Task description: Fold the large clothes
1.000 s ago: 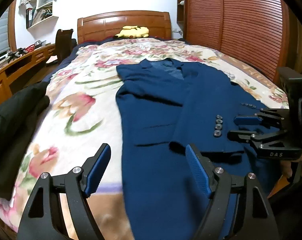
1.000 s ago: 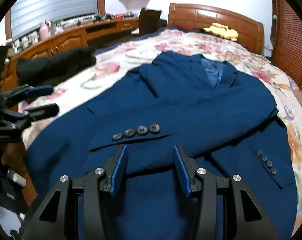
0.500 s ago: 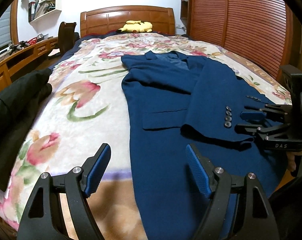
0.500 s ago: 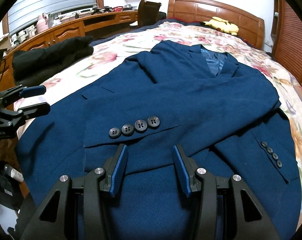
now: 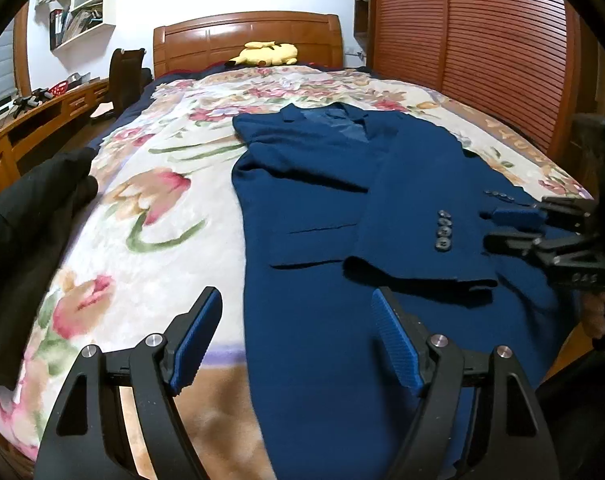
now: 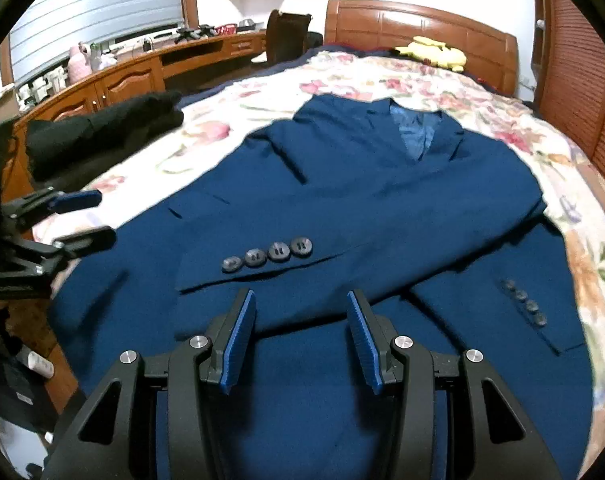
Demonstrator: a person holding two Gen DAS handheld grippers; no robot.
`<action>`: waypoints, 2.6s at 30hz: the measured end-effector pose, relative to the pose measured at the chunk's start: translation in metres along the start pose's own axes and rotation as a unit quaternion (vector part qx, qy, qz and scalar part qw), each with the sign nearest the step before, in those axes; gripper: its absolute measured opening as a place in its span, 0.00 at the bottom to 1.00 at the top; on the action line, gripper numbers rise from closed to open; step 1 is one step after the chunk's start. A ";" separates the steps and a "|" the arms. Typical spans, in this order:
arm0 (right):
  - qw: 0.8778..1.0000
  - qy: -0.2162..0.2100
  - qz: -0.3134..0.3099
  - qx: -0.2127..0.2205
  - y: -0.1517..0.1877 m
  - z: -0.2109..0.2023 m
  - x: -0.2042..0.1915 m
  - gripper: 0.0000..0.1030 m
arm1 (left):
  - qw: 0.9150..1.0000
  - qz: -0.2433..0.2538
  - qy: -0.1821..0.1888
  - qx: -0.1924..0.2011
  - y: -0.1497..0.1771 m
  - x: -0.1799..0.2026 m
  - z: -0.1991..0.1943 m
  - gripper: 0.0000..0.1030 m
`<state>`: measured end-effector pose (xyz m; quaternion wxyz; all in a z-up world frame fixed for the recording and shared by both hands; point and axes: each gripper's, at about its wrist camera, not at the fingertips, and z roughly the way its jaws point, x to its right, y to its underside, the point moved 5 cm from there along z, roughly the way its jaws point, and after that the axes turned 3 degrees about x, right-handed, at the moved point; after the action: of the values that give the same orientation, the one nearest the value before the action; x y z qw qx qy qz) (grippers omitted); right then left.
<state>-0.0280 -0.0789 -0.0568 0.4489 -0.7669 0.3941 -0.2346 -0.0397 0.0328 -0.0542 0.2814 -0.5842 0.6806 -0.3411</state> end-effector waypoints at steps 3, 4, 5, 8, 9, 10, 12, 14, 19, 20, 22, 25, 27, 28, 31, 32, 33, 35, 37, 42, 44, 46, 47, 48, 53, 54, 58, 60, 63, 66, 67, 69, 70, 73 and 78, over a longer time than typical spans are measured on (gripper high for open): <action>1.000 0.009 -0.008 0.011 -0.002 -0.019 0.003 0.48 | 1.000 0.006 0.008 0.002 -0.008 0.008 -0.003 0.76; 1.000 0.011 -0.013 0.014 -0.002 -0.025 0.004 0.48 | 1.000 0.013 0.008 0.011 -0.013 0.012 -0.005 0.76; 1.000 0.013 -0.017 0.017 -0.001 -0.029 0.006 0.48 | 1.000 0.015 0.007 0.016 -0.017 0.014 -0.007 0.76; 0.999 0.040 -0.033 -0.002 0.005 -0.034 0.015 0.48 | 0.999 0.035 0.008 0.021 -0.033 0.023 -0.006 0.76; 0.997 0.064 -0.051 -0.005 0.005 -0.038 0.019 0.48 | 0.999 0.039 0.011 0.027 -0.037 0.026 -0.008 0.76; 0.996 0.069 -0.054 0.000 0.005 -0.043 0.022 0.48 | 0.999 0.044 0.016 0.027 -0.039 0.029 -0.008 0.76; 0.998 0.060 -0.034 0.001 0.013 -0.056 0.032 0.48 | 0.997 0.070 0.012 0.016 -0.046 0.036 -0.002 0.76; 0.996 0.078 -0.047 -0.008 0.023 -0.063 0.041 0.48 | 0.997 0.078 0.008 0.025 -0.056 0.040 -0.001 0.76; 0.994 0.112 -0.014 -0.013 0.045 -0.076 0.079 0.48 | 0.997 0.054 0.041 0.041 -0.055 0.045 0.004 0.76; 0.993 0.120 -0.005 -0.013 0.050 -0.078 0.085 0.48 | 0.997 0.049 0.047 0.037 -0.051 0.046 0.007 0.76; 0.991 0.132 0.017 -0.011 0.059 -0.086 0.100 0.48 | 0.997 0.044 0.047 0.034 -0.042 0.045 0.009 0.76; 0.988 0.148 0.047 -0.007 0.072 -0.094 0.120 0.50 | 0.998 0.040 0.040 0.030 -0.028 0.035 0.007 0.76; 0.984 0.165 0.061 -0.011 0.082 -0.095 0.130 0.60 | 0.999 0.030 0.035 0.023 -0.020 0.027 0.007 0.76; 0.983 0.170 0.070 -0.014 0.088 -0.095 0.136 0.61 | 0.999 0.026 0.032 0.019 -0.016 0.022 0.007 0.76; 0.979 0.181 0.088 -0.023 0.100 -0.092 0.147 0.63 | 1.000 0.018 0.011 0.004 0.002 0.006 0.007 0.76; 0.979 0.180 0.094 -0.026 0.105 -0.090 0.150 0.63 | 1.000 0.018 0.007 0.000 0.008 0.003 0.006 0.76; 0.979 0.176 0.097 -0.028 0.108 -0.088 0.151 0.63 | 1.000 0.019 0.003 -0.005 0.013 0.001 0.006 0.76; 0.980 0.163 0.106 -0.028 0.115 -0.085 0.152 0.63 | 1.000 0.015 -0.004 -0.018 0.028 -0.006 0.005 0.76; 0.982 0.148 0.114 -0.020 0.117 -0.087 0.150 0.63 | 1.000 0.008 -0.001 -0.029 0.040 -0.010 0.004 0.76; 0.987 0.119 0.102 -0.021 0.117 -0.087 0.143 0.63 | 1.000 -0.008 0.006 -0.016 0.049 -0.011 -0.010 0.76; 0.989 0.107 0.102 -0.021 0.116 -0.087 0.138 0.61 | 1.000 -0.003 0.006 -0.017 0.054 -0.008 -0.014 0.76; 0.991 0.098 0.092 -0.022 0.120 -0.087 0.135 0.53 | 1.000 0.000 0.011 -0.019 0.057 -0.005 -0.018 0.76; 0.991 0.097 0.087 -0.023 0.119 -0.088 0.133 0.51 | 1.000 0.002 0.012 -0.019 0.059 -0.002 -0.021 0.75; 0.992 0.096 0.083 -0.024 0.120 -0.088 0.131 0.46 | 1.000 0.006 0.011 -0.019 0.060 -0.001 -0.022 0.72; 0.993 0.086 0.082 -0.015 0.120 -0.088 0.131 0.19 | 0.999 -0.002 0.028 -0.019 0.061 0.003 -0.024 0.48; 0.993 0.083 0.083 -0.011 0.119 -0.089 0.131 0.10 | 0.999 -0.002 0.033 -0.021 0.061 0.004 -0.023 0.40; 0.993 0.079 0.087 0.005 0.117 -0.092 0.132 0.07 | 0.999 0.012 0.032 -0.023 0.055 0.011 -0.026 0.11; 0.993 0.083 0.081 0.016 0.114 -0.093 0.132 0.06 | 0.999 0.010 0.033 -0.018 0.052 0.011 -0.030 0.08; 0.992 0.088 0.084 0.026 0.117 -0.098 0.128 0.06 | 1.000 0.007 0.029 0.000 0.049 0.010 -0.038 0.07; 0.991 0.094 0.087 0.033 0.118 -0.100 0.127 0.06 | 0.999 0.004 0.031 0.016 0.042 0.009 -0.047 0.06; 0.991 0.096 0.087 0.036 0.117 -0.101 0.127 0.06 | 0.999 0.005 0.031 0.021 0.040 0.009 -0.050 0.06; 0.991 0.096 0.084 0.042 0.114 -0.105 0.125 0.06 | 0.999 0.006 0.030 0.032 0.033 0.010 -0.056 0.06; 0.991 0.099 0.082 0.044 0.111 -0.106 0.124 0.06 | 0.999 0.005 0.032 0.039 0.029 0.010 -0.060 0.06; 0.991 0.097 0.075 0.059 0.103 -0.117 0.120 0.05 | 0.997 0.005 0.041 0.068 0.014 0.016 -0.077 0.05; 0.989 0.092 0.063 0.096 0.084 -0.141 0.109 0.05 | 0.992 0.018 0.053 0.116 -0.018 0.031 -0.111 0.05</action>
<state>-0.0986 -0.2631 -0.0605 0.4963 -0.6691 0.4569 -0.3117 -0.1203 0.0157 0.0277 0.3168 -0.5160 0.6608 -0.4435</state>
